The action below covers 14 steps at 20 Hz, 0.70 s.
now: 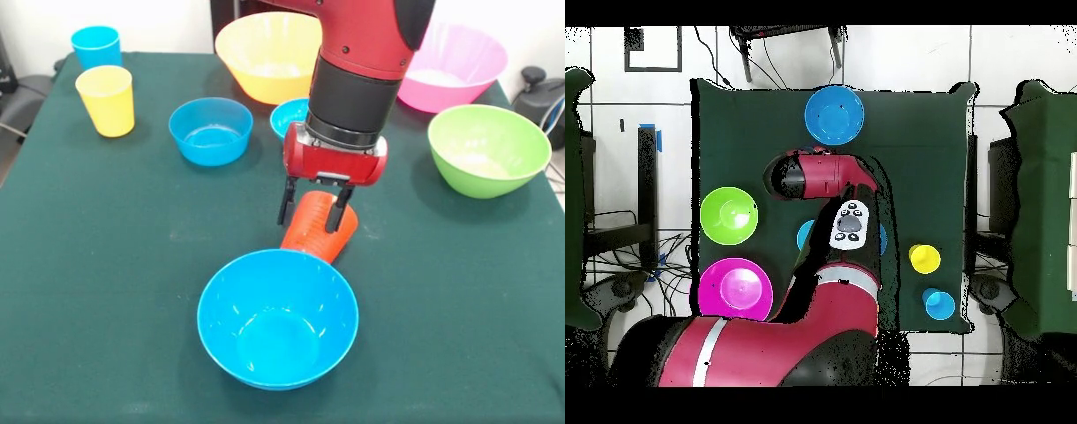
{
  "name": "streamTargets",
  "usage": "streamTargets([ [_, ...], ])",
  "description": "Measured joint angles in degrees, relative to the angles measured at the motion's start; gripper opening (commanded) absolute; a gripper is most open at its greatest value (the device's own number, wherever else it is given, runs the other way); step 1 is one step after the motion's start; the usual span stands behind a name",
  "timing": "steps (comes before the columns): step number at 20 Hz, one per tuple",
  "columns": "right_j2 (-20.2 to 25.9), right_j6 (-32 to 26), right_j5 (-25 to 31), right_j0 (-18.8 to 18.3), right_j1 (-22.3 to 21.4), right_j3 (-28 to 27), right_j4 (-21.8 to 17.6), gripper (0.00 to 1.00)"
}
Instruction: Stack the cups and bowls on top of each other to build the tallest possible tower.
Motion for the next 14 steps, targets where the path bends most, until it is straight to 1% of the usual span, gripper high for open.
streamTargets([
  [14, -0.01, 0.0, 0.0, -0.05, -0.71, 1.37, 0.01, 1.0],
])
